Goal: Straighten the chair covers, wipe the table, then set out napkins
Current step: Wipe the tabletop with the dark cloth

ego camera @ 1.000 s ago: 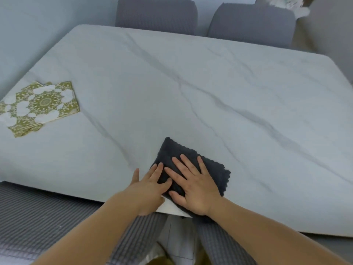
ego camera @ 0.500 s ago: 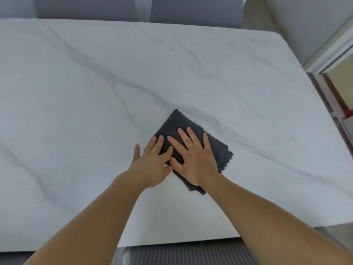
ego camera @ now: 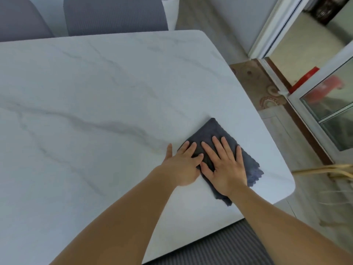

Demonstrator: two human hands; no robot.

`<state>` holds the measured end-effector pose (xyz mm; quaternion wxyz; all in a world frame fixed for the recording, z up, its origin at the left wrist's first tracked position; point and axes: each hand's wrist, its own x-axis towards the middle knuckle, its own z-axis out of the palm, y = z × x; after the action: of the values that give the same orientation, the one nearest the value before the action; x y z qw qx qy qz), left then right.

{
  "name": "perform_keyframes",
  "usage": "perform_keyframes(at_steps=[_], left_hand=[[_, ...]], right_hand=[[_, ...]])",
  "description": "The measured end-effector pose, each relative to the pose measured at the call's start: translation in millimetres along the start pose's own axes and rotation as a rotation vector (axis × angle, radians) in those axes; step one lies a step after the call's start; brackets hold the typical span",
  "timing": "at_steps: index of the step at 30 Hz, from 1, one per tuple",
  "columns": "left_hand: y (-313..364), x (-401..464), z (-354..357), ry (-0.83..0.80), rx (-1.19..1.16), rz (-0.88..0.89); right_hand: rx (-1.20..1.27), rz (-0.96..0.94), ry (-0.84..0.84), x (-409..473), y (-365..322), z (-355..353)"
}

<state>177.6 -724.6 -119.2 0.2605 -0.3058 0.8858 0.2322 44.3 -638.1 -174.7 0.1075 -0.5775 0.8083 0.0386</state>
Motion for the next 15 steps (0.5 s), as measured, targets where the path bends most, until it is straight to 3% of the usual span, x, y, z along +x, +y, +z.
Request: perform_keyframes(at_steps=[8,15], left_hand=[[23,-12,-13,-0.046,0.057,0.015],[14,-42,-17,-0.017,0.014,-0.069]], right_hand=[[-0.006,0.259,-0.049,-24,68,-5],[-0.044,0.284,-0.091,-25,64,-22]])
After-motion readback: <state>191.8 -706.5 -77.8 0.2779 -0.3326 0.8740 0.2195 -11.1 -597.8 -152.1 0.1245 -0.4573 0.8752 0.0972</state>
